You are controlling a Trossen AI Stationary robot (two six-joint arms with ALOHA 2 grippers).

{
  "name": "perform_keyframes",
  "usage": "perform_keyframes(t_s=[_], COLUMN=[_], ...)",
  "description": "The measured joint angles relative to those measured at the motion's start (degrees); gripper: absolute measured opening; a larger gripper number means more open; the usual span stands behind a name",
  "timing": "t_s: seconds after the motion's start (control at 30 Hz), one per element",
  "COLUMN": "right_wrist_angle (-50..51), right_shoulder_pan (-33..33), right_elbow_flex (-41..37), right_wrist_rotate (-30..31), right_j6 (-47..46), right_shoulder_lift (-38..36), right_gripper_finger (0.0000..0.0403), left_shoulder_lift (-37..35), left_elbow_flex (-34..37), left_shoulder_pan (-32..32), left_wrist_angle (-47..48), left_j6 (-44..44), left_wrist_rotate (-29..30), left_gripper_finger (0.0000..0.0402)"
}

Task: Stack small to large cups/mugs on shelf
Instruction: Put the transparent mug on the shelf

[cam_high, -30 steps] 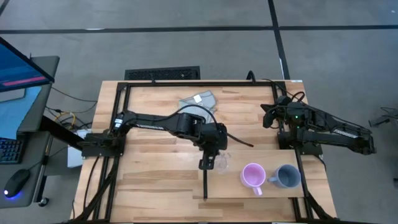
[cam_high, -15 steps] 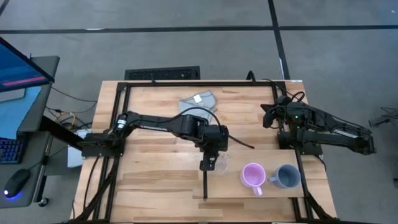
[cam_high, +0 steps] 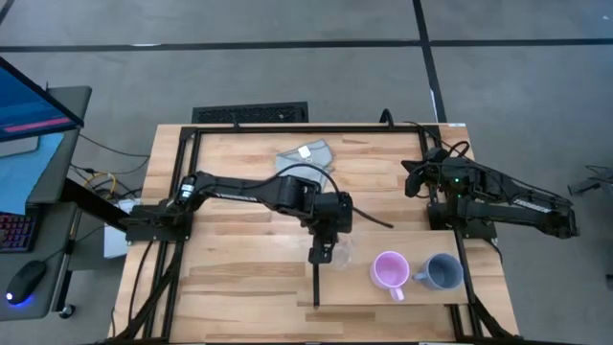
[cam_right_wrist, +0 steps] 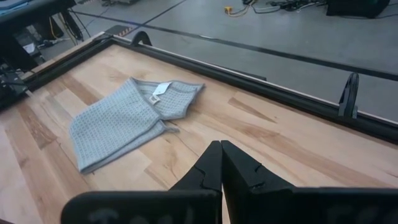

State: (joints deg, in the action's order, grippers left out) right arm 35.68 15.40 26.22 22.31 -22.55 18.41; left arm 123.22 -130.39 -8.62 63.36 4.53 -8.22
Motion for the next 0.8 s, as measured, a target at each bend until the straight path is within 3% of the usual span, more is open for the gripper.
perform_keyframes(t_s=[0.8], right_wrist_angle=[0.4], right_shoulder_pan=[0.0], right_elbow_flex=[0.0], right_wrist_rotate=[0.0], right_j6=[0.0], right_shoulder_lift=[0.0], right_gripper_finger=[0.0024], left_shoulder_lift=[1.5], left_elbow_flex=[-2.2], left_shoulder_pan=[0.0], left_wrist_angle=[0.8], left_j6=[-1.5], left_wrist_rotate=[-4.2], left_gripper_finger=[0.0041])
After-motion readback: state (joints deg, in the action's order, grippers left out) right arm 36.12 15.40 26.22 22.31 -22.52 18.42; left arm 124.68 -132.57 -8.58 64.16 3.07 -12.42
